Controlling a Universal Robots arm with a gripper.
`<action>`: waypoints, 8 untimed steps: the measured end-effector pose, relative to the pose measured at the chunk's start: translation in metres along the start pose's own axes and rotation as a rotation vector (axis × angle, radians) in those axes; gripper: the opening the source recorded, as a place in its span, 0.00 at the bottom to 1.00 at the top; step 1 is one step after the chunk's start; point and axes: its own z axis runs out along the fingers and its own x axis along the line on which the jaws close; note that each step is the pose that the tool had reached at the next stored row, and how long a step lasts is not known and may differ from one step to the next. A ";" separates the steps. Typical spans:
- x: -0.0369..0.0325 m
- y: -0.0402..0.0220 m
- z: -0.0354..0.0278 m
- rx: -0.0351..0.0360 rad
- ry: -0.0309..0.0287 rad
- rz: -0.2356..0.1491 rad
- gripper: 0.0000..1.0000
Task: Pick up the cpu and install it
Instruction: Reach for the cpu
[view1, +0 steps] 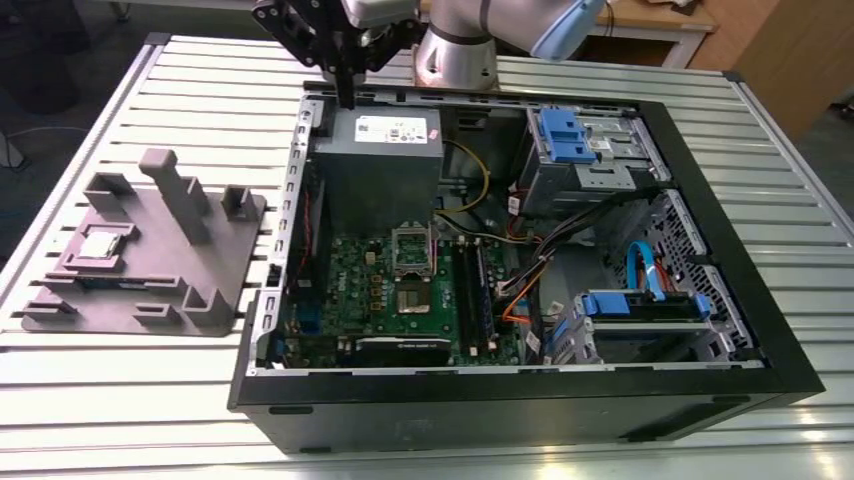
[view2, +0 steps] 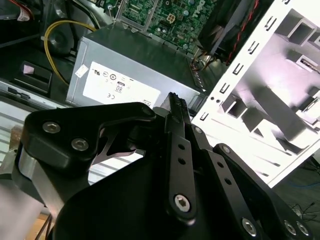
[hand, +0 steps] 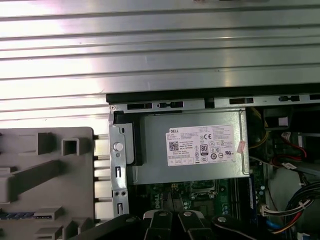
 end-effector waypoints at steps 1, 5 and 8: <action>0.0020 -0.0001 0.0000 0.0000 -0.0002 0.000 0.10; 0.0114 -0.0007 0.0001 -0.0001 -0.0015 0.000 0.10; 0.0197 -0.0014 0.0002 -0.0004 -0.0038 0.000 0.10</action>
